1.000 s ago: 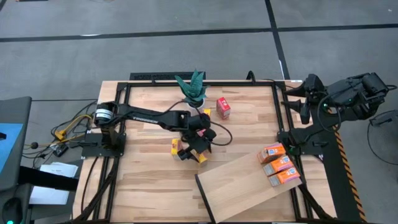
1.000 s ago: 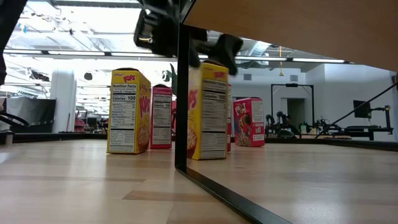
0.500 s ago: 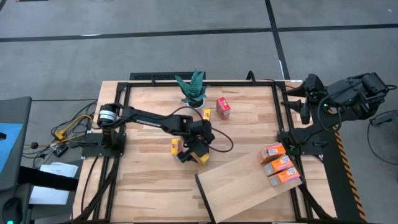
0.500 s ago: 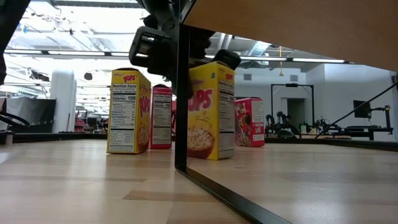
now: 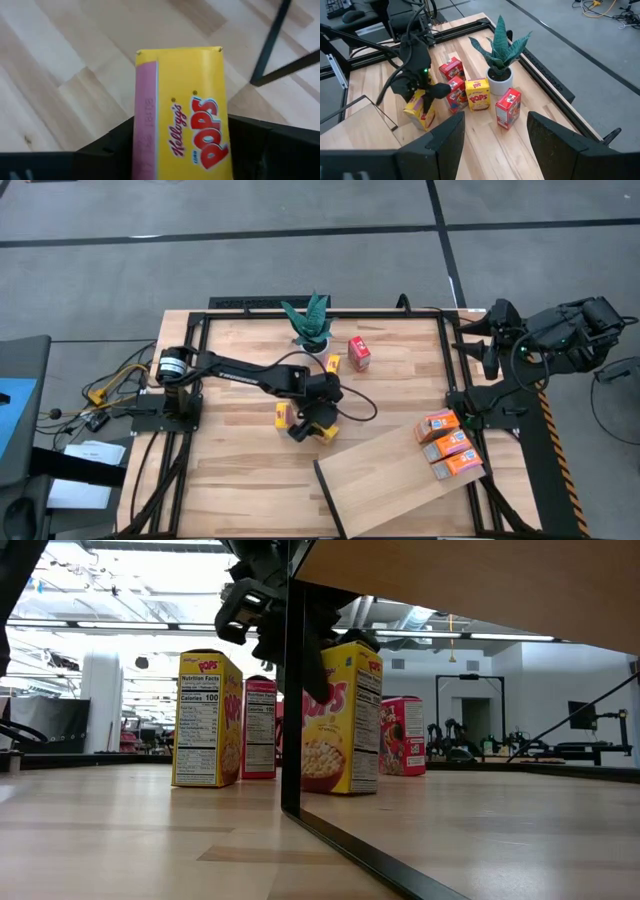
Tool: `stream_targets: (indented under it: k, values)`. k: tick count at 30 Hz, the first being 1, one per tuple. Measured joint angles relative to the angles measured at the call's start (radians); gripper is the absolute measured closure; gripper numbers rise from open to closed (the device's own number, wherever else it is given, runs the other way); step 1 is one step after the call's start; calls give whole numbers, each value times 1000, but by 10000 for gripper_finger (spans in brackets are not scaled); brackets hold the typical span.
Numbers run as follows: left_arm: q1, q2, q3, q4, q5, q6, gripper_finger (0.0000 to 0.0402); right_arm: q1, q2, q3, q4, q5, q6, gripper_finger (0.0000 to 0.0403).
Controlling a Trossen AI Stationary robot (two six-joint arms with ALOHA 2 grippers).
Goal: Stack cereal on shelf
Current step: Put the bottom right yellow cereal box on the shelf
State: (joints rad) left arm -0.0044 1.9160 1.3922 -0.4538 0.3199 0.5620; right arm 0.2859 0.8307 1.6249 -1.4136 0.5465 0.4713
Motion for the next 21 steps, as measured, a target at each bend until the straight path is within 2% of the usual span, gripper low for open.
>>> stream_targets:
  k: [11, 21]
  values:
    - [-24, -12, 1, -7, -41, -105, 216, 0, 0, 0, 0, 0, 0, 163]
    - [-34, -91, -1, -11, -174, -230, 228, 0, 0, 0, -2, 0, 0, 163]
